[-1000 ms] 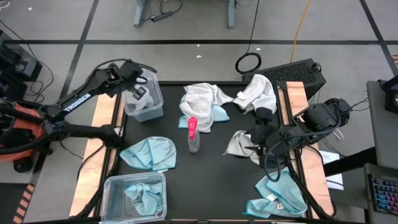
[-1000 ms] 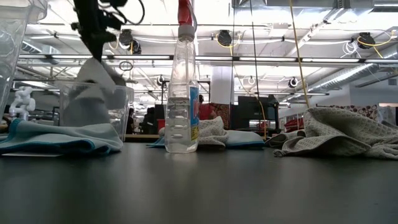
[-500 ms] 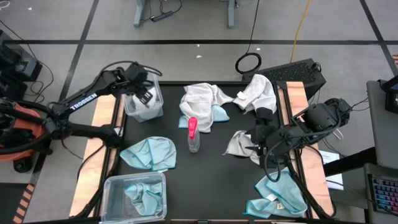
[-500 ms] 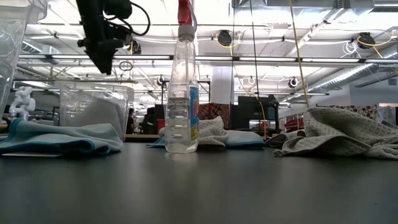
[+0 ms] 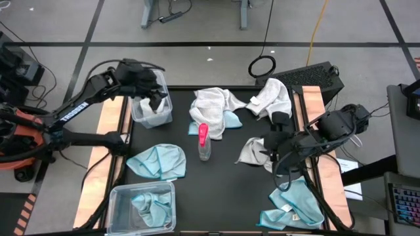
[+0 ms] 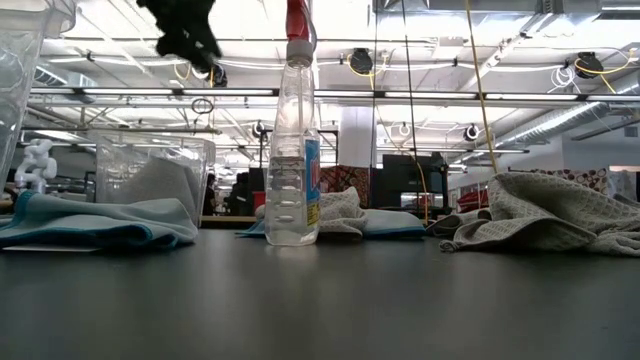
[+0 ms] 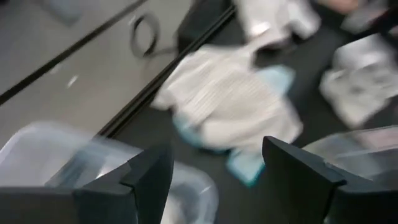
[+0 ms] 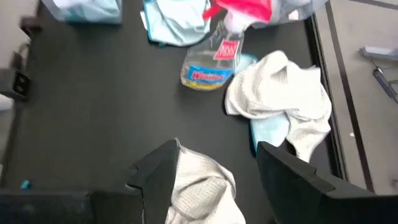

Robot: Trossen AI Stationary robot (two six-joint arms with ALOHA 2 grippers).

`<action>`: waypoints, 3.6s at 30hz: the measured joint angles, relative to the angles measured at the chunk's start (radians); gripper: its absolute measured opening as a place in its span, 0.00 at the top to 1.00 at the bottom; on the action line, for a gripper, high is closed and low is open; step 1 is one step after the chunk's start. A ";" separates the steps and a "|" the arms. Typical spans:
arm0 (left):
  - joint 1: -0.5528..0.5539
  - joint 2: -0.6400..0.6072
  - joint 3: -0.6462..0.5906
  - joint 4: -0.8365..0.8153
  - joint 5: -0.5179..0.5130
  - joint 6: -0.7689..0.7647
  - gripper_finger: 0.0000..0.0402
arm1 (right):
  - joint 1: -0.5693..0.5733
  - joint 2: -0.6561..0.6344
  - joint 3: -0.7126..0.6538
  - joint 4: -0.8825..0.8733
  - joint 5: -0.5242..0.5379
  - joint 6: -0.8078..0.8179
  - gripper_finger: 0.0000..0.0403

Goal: Sort microfiber towel by color & place in baskets
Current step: Put the gray towel into the top transparent bin

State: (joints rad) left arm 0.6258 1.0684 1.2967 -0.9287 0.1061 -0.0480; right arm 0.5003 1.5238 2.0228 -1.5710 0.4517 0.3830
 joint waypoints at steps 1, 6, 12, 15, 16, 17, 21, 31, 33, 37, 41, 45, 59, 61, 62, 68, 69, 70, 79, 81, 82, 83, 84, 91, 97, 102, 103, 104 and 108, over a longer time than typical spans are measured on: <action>-0.016 -0.012 0.001 0.025 0.014 -0.001 0.39 | -0.005 0.000 -0.017 0.000 0.000 0.003 0.47; -0.101 -0.061 0.001 0.150 0.062 -0.018 0.41 | -0.031 0.000 -0.146 0.001 -0.012 0.041 0.47; -0.193 -0.091 0.002 0.206 0.075 -0.018 0.42 | -0.054 -0.046 -0.337 0.036 -0.099 0.117 0.47; -0.231 -0.095 0.002 0.205 0.076 -0.019 0.42 | -0.055 -0.097 -0.434 0.075 -0.141 0.183 0.47; -0.243 -0.095 0.002 0.205 0.075 -0.019 0.42 | -0.055 -0.116 -0.464 0.092 -0.150 0.209 0.47; -0.255 -0.095 0.002 0.204 0.076 -0.019 0.42 | -0.054 -0.140 -0.496 0.110 -0.161 0.238 0.47; -0.296 -0.094 0.002 0.202 0.075 -0.019 0.42 | -0.045 -0.229 -0.612 0.160 -0.199 0.355 0.47; -0.352 -0.094 0.002 0.156 0.075 -0.020 0.42 | 0.022 -0.399 -0.801 0.191 -0.200 0.615 0.47; -0.360 -0.094 0.002 0.148 0.074 -0.020 0.42 | 0.036 -0.421 -0.822 0.191 -0.200 0.656 0.47; -0.381 -0.094 0.002 0.135 0.074 -0.023 0.42 | 0.063 -0.455 -0.852 0.190 -0.200 0.721 0.47; -0.400 -0.094 0.002 0.110 0.074 -0.021 0.42 | 0.084 -0.472 -0.855 0.178 -0.199 0.773 0.47; -0.414 -0.094 0.002 0.095 0.074 -0.017 0.42 | 0.098 -0.480 -0.855 0.178 -0.196 0.809 0.47; -0.473 -0.101 0.002 0.052 0.073 0.018 0.42 | 0.138 -0.479 -0.855 0.151 -0.186 0.942 0.47; -0.474 -0.106 0.002 0.054 0.073 0.031 0.42 | 0.138 -0.479 -0.855 0.139 -0.170 0.956 0.47; -0.476 -0.107 0.002 0.054 0.073 0.034 0.42 | 0.137 -0.479 -0.855 0.136 -0.159 0.964 0.47; -0.476 -0.129 0.002 0.055 0.073 0.067 0.42 | 0.137 -0.479 -0.855 0.119 -0.058 0.973 0.47; -0.476 -0.134 0.002 0.055 0.073 0.079 0.42 | 0.137 -0.479 -0.855 0.114 -0.038 0.982 0.47; -0.476 -0.138 0.002 0.055 0.073 0.088 0.42 | 0.137 -0.479 -0.855 0.107 -0.018 0.993 0.47; -0.476 -0.169 0.002 0.055 0.073 0.134 0.42 | 0.137 -0.478 -0.856 0.093 0.091 1.020 0.47; -0.476 -0.173 0.002 0.055 0.073 0.137 0.42 | 0.136 -0.478 -0.856 0.091 0.114 1.019 0.47; -0.476 -0.174 0.002 0.055 0.072 0.137 0.42 | 0.136 -0.478 -0.856 0.091 0.126 1.013 0.47; -0.476 -0.174 0.002 0.055 0.067 0.137 0.42 | 0.136 -0.478 -0.856 0.091 0.133 1.003 0.47; -0.476 -0.174 0.002 0.055 0.063 0.138 0.42 | 0.136 -0.478 -0.856 0.091 0.139 0.989 0.47; -0.476 -0.177 0.002 0.051 0.000 0.134 0.42 | 0.120 -0.478 -0.856 0.088 0.263 0.888 0.47; -0.476 -0.179 0.002 0.051 -0.121 0.135 0.42 | 0.047 -0.478 -0.856 0.085 0.294 0.774 0.47; -0.476 -0.179 0.002 0.054 -0.139 0.133 0.42 | -0.017 -0.478 -0.856 0.087 0.304 0.714 0.47; -0.476 -0.179 0.002 0.057 -0.140 0.133 0.42 | -0.029 -0.478 -0.856 0.094 0.307 0.713 0.47; -0.476 -0.179 0.002 0.059 -0.141 0.133 0.42 | -0.042 -0.478 -0.856 0.105 0.308 0.713 0.47; -0.476 -0.179 0.002 0.059 -0.143 0.173 0.42 | -0.089 -0.464 -0.856 0.161 0.313 0.702 0.47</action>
State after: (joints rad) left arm 0.1501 0.8894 1.2984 -0.8695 -0.0369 0.1247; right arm 0.4115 1.0593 1.1667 -1.4102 0.7652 1.0848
